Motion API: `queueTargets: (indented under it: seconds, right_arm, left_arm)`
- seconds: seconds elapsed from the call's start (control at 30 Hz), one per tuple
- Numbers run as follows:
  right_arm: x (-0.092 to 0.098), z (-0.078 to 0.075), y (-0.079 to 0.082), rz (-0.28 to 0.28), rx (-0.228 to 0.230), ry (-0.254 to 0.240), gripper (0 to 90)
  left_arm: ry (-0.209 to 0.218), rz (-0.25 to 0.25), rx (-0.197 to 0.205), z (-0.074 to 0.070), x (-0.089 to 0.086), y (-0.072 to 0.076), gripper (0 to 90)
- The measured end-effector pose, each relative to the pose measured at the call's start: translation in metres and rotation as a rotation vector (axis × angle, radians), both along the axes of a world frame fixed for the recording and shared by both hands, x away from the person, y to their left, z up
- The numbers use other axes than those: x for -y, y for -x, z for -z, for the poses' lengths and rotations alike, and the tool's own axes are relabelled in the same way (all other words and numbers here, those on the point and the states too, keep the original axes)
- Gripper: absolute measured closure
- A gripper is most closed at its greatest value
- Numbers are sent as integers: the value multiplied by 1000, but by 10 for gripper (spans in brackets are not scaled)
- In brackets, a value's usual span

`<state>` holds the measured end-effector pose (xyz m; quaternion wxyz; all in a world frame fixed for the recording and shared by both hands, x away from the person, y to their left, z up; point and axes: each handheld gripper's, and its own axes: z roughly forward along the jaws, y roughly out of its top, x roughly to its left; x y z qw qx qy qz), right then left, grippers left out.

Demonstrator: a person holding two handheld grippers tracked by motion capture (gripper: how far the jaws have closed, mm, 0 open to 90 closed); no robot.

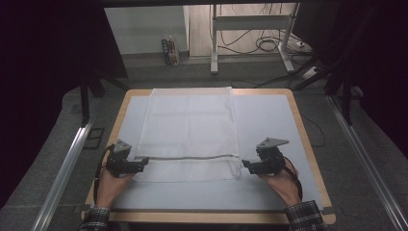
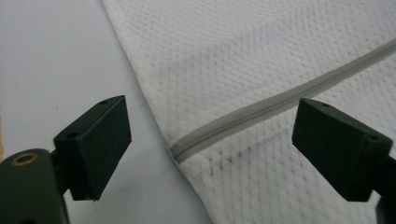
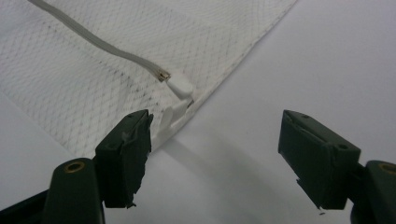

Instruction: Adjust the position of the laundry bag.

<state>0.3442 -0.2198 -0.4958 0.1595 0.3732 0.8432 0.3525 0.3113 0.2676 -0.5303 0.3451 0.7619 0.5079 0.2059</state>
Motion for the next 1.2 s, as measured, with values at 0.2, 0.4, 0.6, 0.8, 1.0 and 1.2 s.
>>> queueTargets:
  seconds: [0.2,0.4,0.6,0.8,1.0,1.2]
  right_arm:
    - [-10,2,-11,9,13,13,284]
    - [-19,1,-24,16,40,-12,370]
    - [-31,5,-40,2,30,17,497]
    - [-43,12,-56,18,24,50,613]
    - [-50,20,-68,31,22,85,626]
    - [-50,24,-74,48,10,84,527]
  left_arm:
    - [-7,-7,-2,0,-3,-10,174]
    - [1,-33,3,-1,-8,-20,258]
    - [14,-46,-13,2,-10,-35,359]
    - [11,-86,-10,4,-13,-45,489]
    - [67,-101,-28,7,-19,-48,580]
    - [-10,-117,-48,12,-10,-53,505]
